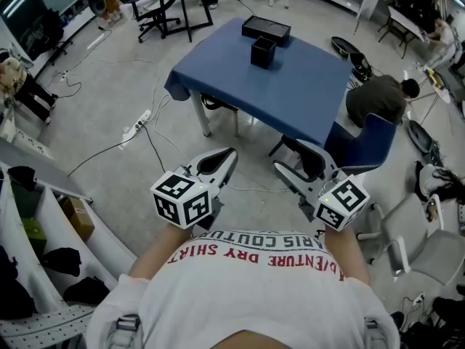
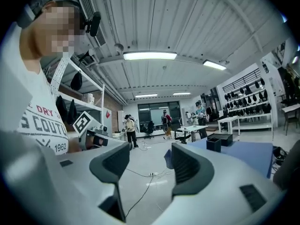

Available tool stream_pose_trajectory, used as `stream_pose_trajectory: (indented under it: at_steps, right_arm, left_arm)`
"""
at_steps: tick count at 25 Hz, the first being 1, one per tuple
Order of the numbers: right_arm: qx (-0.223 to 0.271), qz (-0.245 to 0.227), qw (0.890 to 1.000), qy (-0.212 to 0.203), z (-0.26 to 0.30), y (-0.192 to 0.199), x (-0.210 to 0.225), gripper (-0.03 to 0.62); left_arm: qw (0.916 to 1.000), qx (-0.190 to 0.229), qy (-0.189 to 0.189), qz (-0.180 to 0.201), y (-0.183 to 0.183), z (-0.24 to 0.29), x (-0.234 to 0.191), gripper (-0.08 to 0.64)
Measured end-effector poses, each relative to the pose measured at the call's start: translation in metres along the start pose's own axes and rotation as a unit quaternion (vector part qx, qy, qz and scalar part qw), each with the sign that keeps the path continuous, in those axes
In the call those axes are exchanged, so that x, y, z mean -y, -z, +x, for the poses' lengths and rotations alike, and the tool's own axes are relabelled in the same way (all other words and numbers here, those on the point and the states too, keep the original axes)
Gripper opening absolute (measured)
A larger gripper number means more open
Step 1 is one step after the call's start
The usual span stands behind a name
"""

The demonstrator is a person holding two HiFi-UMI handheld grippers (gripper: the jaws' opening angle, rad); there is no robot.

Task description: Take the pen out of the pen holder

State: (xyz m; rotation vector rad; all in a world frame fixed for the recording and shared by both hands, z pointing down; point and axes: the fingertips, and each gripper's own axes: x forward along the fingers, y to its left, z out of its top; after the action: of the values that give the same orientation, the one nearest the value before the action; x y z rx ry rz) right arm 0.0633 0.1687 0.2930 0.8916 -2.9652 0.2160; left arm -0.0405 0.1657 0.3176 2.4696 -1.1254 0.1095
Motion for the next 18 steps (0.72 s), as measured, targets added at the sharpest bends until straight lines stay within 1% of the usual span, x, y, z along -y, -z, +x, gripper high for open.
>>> stream_pose_trajectory:
  at_steps: [3,7,10,14,18]
  right_arm:
    - [0.002,-0.003,1.0,0.011,-0.006,0.0,0.015,0.309]
    - [0.006,-0.009,1.0,0.028,-0.018,0.0,0.035,0.341]
    - [0.013,-0.011,0.999,0.039,-0.027,-0.003,0.047,0.351]
    - [0.016,-0.008,0.999,0.043,-0.037,-0.001,0.063,0.353]
    - [0.018,-0.004,0.999,0.048,-0.037,-0.001,0.079,0.354]
  left_arm:
    - [1.0,-0.001,-0.002,0.003,-0.001,0.012,0.005,0.032]
    - [0.9999,0.0,-0.002,0.01,-0.001,0.026,0.016,0.032]
    - [0.9999,0.001,0.0,0.016,-0.003,0.037,0.023,0.032]
    - [0.9997,-0.003,0.003,0.024,-0.002,0.051,0.03,0.032]
    - [0.9996,-0.01,0.001,0.025,-0.004,0.064,0.025,0.032]
